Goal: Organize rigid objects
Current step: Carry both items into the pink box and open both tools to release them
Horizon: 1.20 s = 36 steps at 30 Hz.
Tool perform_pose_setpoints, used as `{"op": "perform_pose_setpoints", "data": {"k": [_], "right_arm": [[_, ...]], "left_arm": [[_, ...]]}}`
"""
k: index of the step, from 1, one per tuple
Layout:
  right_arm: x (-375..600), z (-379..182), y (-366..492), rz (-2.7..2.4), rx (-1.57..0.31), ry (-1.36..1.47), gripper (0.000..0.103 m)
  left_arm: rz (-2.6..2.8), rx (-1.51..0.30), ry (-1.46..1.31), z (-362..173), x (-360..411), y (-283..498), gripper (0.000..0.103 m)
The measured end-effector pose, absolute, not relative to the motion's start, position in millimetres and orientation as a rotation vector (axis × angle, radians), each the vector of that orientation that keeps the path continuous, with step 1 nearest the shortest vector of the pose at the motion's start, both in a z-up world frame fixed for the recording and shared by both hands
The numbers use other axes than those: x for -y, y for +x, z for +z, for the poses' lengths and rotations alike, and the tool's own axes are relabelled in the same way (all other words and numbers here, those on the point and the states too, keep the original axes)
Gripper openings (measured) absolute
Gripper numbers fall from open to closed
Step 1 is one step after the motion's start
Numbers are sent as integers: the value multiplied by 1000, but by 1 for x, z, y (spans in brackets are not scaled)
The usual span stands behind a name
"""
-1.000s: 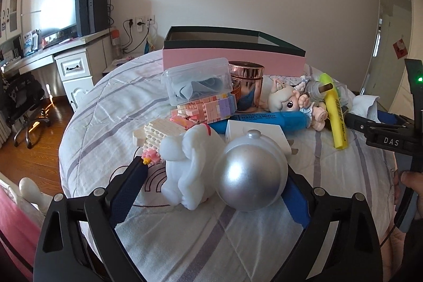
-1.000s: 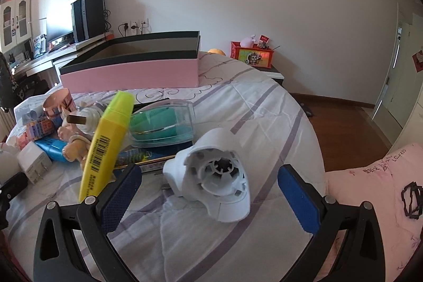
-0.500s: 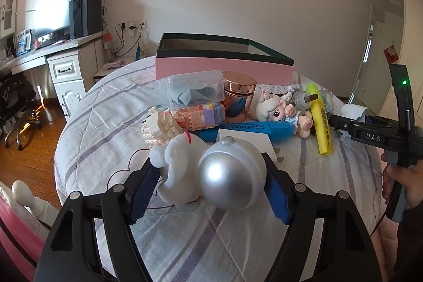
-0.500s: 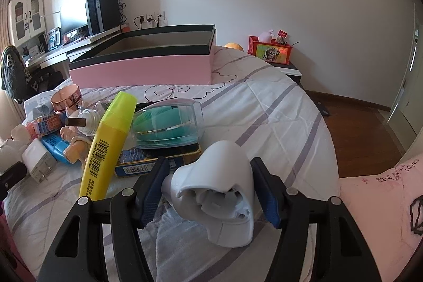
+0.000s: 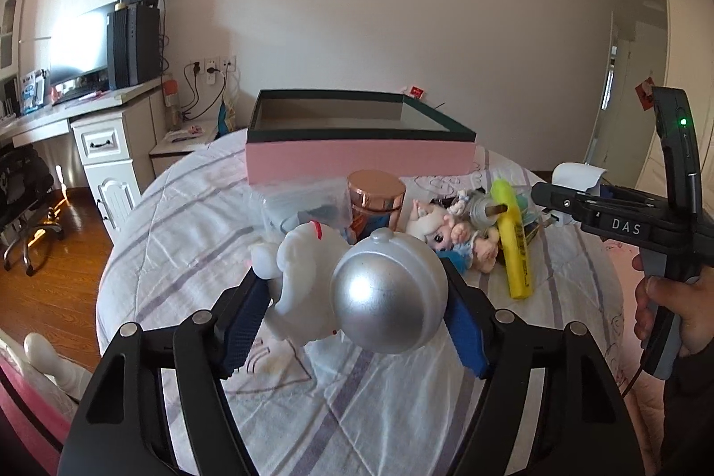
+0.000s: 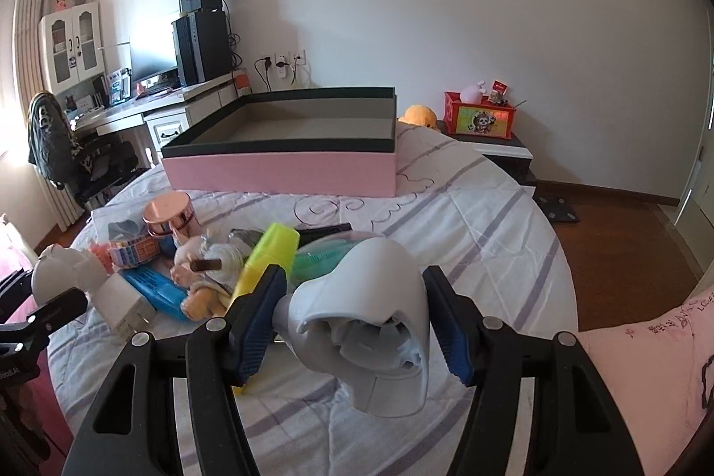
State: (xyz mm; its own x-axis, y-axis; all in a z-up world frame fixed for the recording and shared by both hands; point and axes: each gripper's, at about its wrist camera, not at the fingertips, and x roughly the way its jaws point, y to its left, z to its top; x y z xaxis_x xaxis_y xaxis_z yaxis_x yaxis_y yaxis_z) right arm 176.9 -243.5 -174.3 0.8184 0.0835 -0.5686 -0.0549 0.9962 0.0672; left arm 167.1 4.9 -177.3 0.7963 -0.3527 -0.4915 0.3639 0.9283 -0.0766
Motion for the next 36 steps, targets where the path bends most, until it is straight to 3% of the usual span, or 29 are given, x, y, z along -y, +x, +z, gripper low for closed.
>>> {"op": "perform_pose_setpoints", "data": {"k": [12, 21, 30, 33, 36], "right_arm": [[217, -131, 278, 174, -595, 6, 64], [202, -149, 381, 178, -707, -11, 65], [198, -180, 417, 183, -851, 36, 65], [201, -180, 414, 161, -846, 39, 70], [207, -169, 402, 123, -799, 45, 84]], "left_arm": [[-435, -480, 72, -101, 37, 280, 73], [-356, -665, 54, -127, 56, 400, 73], [-249, -785, 66, -155, 52, 433, 74], [-224, -766, 71, -153, 47, 429, 86], [-204, -713, 78, -143, 40, 418, 99]]}}
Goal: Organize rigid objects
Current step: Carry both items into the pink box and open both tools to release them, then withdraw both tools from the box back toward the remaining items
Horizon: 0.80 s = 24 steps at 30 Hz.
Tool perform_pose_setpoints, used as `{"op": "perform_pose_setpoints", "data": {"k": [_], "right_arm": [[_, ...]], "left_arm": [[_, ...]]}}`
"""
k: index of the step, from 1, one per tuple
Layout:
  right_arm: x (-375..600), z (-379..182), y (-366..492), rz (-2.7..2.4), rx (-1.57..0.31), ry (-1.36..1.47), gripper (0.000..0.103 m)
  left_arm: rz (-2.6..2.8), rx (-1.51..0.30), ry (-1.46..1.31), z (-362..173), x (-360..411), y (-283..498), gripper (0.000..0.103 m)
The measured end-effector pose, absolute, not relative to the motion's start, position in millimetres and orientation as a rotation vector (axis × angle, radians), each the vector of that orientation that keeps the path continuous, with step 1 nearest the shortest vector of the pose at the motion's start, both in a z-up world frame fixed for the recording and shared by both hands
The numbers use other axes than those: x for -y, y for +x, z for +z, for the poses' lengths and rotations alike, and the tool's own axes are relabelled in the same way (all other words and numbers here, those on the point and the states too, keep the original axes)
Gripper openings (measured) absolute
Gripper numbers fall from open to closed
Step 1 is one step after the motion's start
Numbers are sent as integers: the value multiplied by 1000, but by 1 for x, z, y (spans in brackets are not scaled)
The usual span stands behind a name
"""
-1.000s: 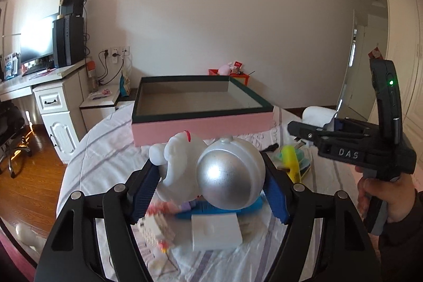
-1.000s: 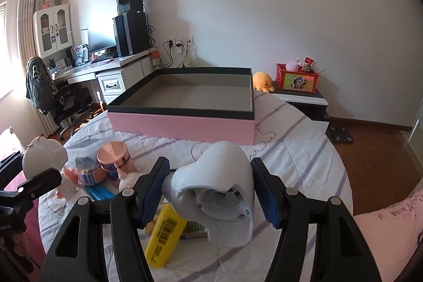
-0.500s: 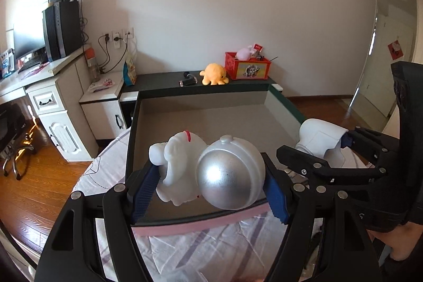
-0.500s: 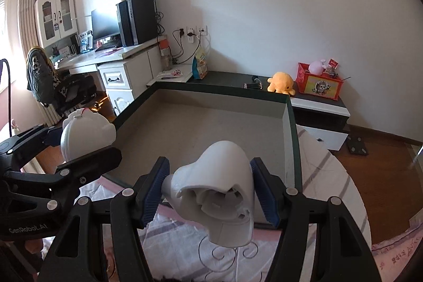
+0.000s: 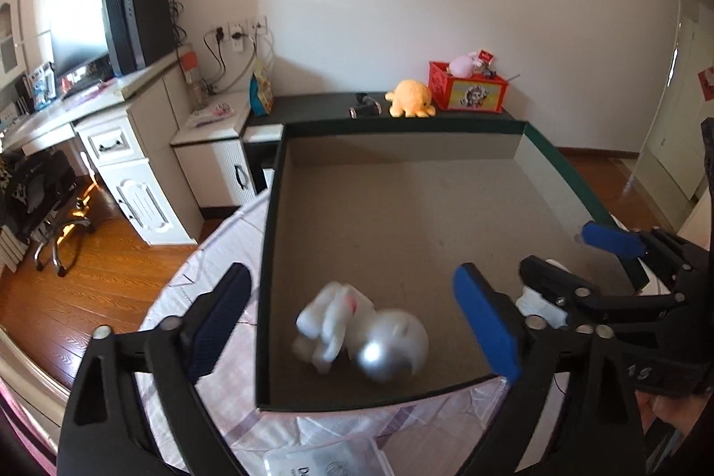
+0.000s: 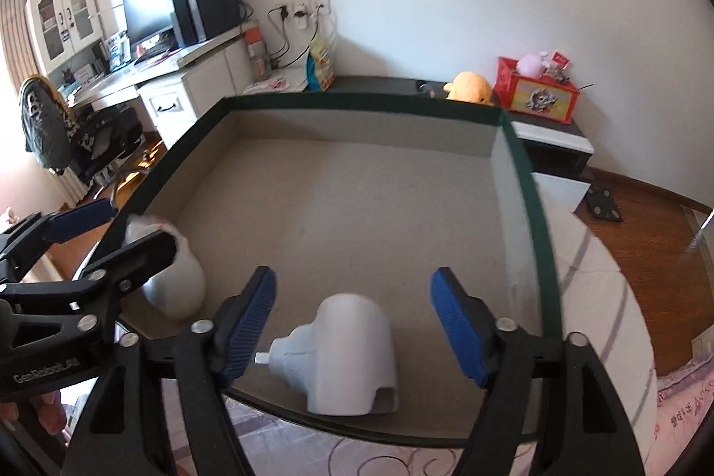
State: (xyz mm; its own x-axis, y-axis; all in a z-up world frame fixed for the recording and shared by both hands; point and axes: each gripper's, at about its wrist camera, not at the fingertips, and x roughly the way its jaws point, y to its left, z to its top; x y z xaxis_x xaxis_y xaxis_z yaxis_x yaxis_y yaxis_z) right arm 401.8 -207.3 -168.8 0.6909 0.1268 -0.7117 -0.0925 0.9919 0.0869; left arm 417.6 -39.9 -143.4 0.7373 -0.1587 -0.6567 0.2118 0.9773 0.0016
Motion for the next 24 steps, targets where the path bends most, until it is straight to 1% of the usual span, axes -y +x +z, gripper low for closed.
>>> {"op": "perform_pose_setpoints", "data": {"k": [3, 6, 8, 9, 10, 13, 19, 24], "right_arm": [[213, -150, 382, 122, -731, 68, 84], [214, -125, 349, 126, -643, 72, 85], [213, -108, 320, 121, -574, 70, 89], [213, -102, 306, 120, -542, 69, 98], [212, -93, 287, 109, -505, 71, 103], [207, -76, 235, 99, -407, 60, 103], [195, -55, 138, -3, -240, 22, 103], [193, -48, 80, -49, -190, 42, 103]], "left_arm": [[-190, -646, 57, -126, 29, 397, 100], [-167, -545, 37, -103, 21, 355, 102], [-137, -457, 34, -86, 15, 321, 103], [-122, -421, 32, -79, 12, 305, 103], [-100, -385, 29, -73, 9, 287, 103], [-39, -293, 23, -58, 2, 239, 103], [-13, -202, 26, -43, -7, 158, 103], [-28, -162, 30, -37, -14, 101, 103]]}}
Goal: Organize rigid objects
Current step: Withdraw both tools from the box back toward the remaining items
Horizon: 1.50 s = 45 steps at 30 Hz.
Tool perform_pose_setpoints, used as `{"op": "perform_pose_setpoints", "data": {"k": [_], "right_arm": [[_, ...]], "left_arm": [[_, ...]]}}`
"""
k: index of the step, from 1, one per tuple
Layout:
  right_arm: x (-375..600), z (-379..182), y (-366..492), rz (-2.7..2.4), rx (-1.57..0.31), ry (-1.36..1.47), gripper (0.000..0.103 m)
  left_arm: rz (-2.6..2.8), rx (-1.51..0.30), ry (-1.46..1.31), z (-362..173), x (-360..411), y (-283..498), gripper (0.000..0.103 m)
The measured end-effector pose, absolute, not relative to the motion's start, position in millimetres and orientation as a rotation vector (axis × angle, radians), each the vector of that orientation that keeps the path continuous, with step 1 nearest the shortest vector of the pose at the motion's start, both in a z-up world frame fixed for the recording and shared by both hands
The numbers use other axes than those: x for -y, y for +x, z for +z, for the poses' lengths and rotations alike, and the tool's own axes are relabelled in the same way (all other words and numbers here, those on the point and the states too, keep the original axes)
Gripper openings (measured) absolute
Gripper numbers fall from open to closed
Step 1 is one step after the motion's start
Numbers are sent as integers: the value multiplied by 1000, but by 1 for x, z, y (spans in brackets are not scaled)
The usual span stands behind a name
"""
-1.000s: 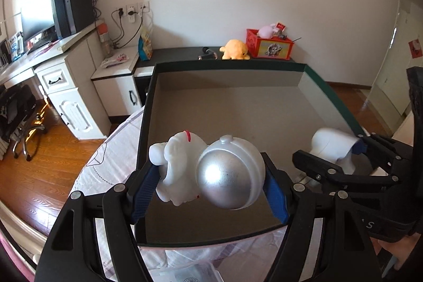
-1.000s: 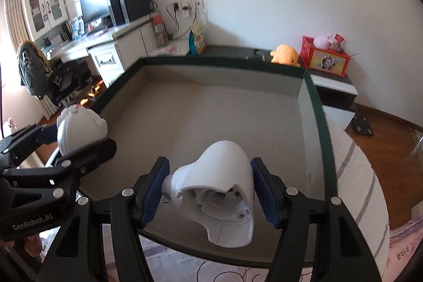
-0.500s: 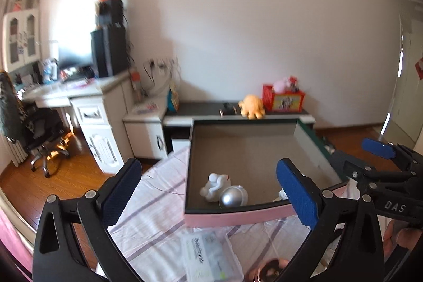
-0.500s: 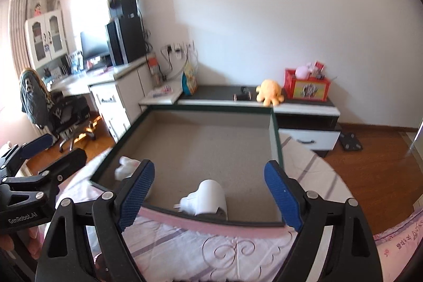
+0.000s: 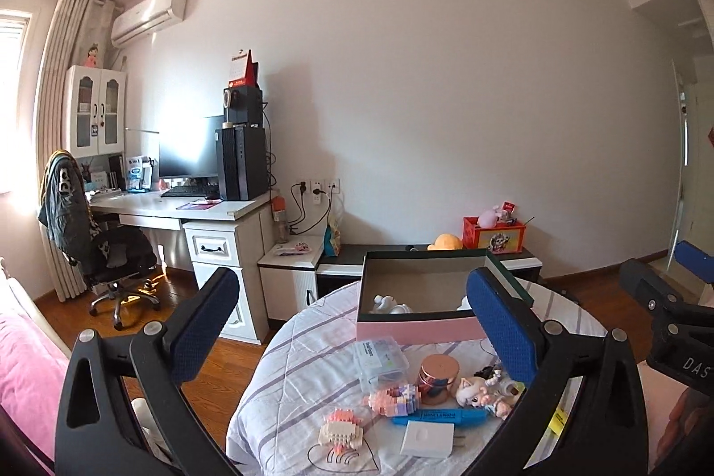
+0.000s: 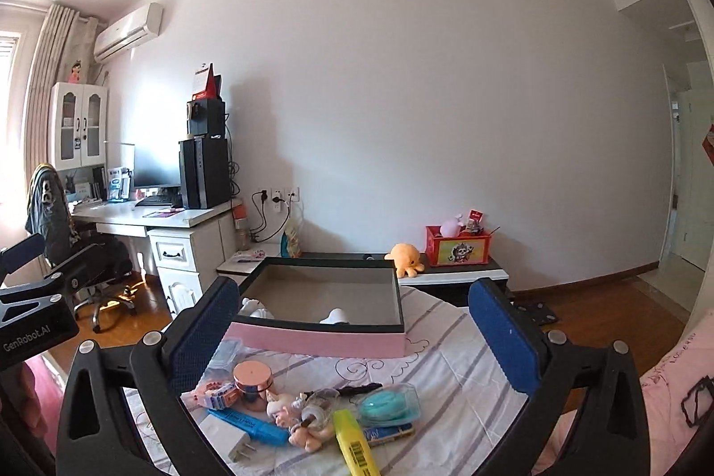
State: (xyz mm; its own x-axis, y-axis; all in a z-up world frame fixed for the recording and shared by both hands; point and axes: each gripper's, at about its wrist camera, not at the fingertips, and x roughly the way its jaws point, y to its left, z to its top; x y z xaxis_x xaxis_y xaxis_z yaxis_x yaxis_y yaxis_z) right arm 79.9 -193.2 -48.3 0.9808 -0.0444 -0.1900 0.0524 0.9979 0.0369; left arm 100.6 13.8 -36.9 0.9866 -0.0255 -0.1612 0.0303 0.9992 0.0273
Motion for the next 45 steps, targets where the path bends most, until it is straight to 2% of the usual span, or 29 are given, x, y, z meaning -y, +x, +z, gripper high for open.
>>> {"op": "perform_pose_setpoints", "data": {"k": [15, 37, 45], "right_arm": [[179, -33, 9, -36, -133, 12, 103], [177, -38, 8, -47, -136, 11, 103], [188, -67, 34, -72, -220, 22, 103]], "left_arm": [[-13, -90, 60, -23, -9, 28, 103], [-27, -105, 67, -25, -3, 20, 103], [-42, -231, 51, -56, -16, 54, 103]]}}
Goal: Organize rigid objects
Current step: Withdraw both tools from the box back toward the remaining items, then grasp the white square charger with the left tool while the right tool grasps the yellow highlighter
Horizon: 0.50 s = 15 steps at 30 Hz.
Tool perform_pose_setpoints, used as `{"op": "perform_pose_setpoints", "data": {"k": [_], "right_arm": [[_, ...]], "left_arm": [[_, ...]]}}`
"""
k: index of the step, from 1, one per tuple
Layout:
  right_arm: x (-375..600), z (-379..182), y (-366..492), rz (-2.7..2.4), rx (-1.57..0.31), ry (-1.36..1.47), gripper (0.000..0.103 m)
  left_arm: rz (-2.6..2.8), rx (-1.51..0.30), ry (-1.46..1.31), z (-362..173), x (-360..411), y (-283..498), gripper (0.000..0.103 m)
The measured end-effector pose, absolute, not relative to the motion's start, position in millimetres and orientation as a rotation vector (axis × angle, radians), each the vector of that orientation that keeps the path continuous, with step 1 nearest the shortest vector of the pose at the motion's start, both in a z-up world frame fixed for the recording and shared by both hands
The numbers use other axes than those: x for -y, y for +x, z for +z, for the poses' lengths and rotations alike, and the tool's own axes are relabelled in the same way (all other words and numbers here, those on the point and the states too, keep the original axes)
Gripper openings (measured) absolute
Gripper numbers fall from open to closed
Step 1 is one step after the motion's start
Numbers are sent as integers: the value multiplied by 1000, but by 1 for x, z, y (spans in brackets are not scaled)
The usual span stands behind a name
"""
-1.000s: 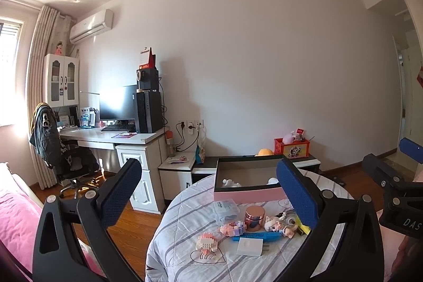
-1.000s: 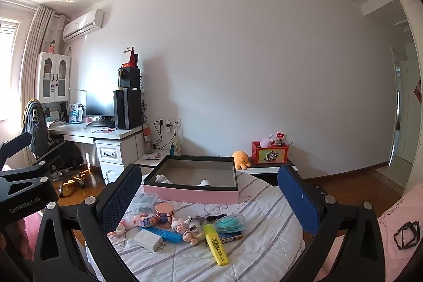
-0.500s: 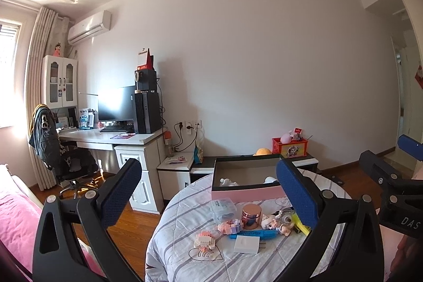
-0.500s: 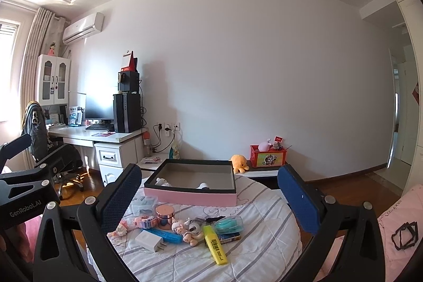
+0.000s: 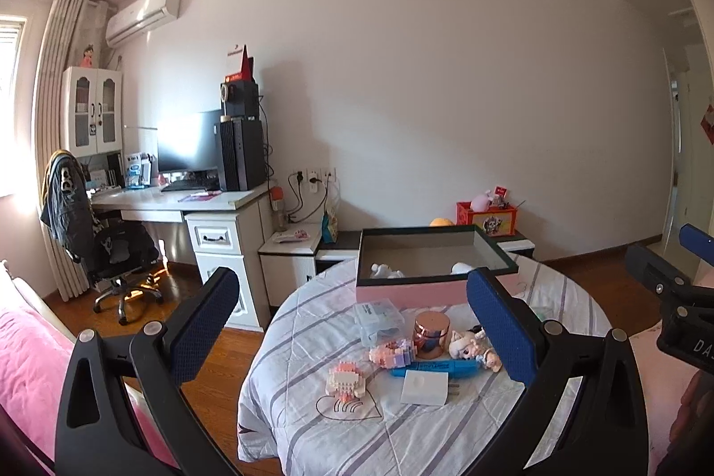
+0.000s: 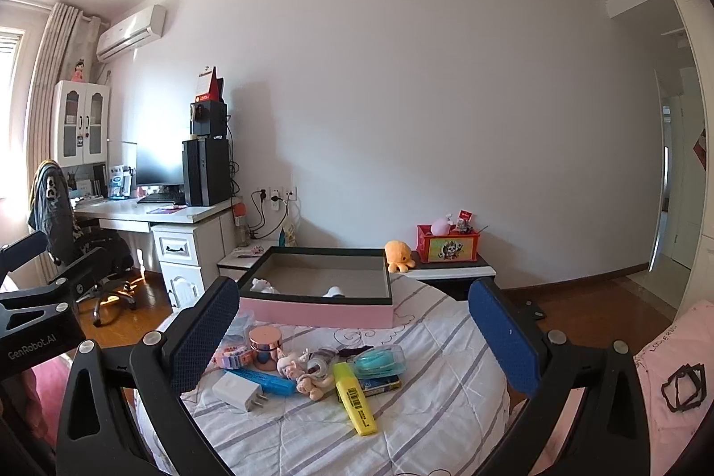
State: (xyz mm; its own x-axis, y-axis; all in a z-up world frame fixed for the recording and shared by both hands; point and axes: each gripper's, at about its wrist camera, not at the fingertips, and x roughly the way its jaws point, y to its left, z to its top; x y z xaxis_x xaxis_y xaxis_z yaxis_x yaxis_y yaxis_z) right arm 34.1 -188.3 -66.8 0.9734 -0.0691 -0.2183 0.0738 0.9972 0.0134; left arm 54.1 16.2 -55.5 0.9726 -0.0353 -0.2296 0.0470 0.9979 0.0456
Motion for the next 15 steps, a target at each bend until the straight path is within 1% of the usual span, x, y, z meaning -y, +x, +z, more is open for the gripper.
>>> {"op": "perform_pose_setpoints", "data": {"k": [7, 15], "right_arm": [[207, -113, 71, -97, -360, 41, 103], [227, -164, 107, -116, -522, 51, 103]], "left_arm": [[-80, -418, 53, -110, -16, 101, 103], [-178, -635, 136, -184, 30, 149, 103]]}}
